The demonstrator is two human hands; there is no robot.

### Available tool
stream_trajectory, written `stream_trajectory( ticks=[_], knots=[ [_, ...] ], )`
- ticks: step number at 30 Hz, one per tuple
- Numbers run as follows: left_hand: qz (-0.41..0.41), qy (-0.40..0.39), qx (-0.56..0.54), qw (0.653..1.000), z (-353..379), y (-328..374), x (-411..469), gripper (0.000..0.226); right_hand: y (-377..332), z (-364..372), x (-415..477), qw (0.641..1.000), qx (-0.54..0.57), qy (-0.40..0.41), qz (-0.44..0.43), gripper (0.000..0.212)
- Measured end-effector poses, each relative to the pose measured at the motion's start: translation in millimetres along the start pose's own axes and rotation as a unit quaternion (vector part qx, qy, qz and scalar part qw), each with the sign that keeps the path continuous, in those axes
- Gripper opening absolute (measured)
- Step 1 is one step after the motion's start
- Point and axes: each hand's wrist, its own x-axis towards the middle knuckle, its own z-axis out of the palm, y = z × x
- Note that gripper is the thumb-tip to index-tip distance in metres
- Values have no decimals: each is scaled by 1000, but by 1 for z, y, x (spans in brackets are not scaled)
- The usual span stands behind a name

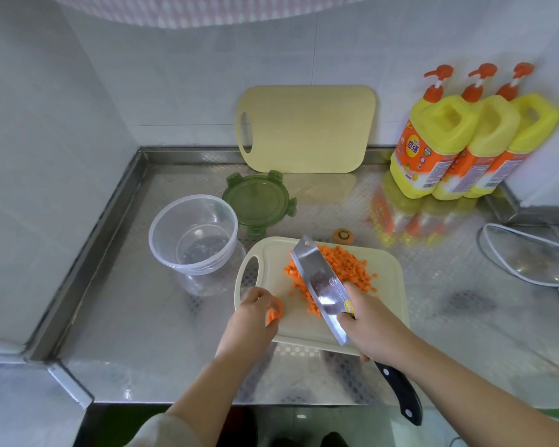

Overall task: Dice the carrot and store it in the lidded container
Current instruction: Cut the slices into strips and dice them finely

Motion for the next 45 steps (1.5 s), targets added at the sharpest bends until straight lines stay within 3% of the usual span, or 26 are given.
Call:
stream_trajectory(
  ticks=[5,9,14,19,24,27,30,32,34,36,38,40,45],
  knots=[
    [-52,19,-19,998,0,2,1,18,2,0,0,1000,-2,5,-5,29],
    [-161,-17,72,984,4,14,11,50,2,1,1,1000,-3,6,-11,28],
    [-144,-31,156,977,12,24,20,34,3,2,2,1000,-2,-2,-6,27],
    [-25,-94,278,956,7,23,26,35,6,3,2,1000,-6,2,4,27],
    [187,-174,431,865,-7,13,39,42,7,2,2,1000,1,-6,2,25],
    [382,-111,423,814,-16,3,45,34,7,4,5,1000,0,-17,5,29],
    [431,-54,412,801,-20,-4,43,29,6,9,9,1000,-10,-23,-5,31],
    [365,-62,367,854,-20,-9,36,44,4,14,12,999,-22,-22,-17,32],
    [212,-51,272,937,-21,-15,24,51,2,20,16,999,-41,-19,-28,34],
    [2,-37,123,992,-23,-11,10,41,1,27,19,996,-73,-13,-40,31],
    [-123,-13,-5,992,-16,-6,5,37,0,33,19,992,-111,-6,-52,26],
    [-186,-7,-94,978,-7,1,4,38,-1,37,19,987,-146,0,-61,22],
    [-224,13,-142,964,6,18,7,13,0,45,17,978,-200,2,-68,23]
  ],
)
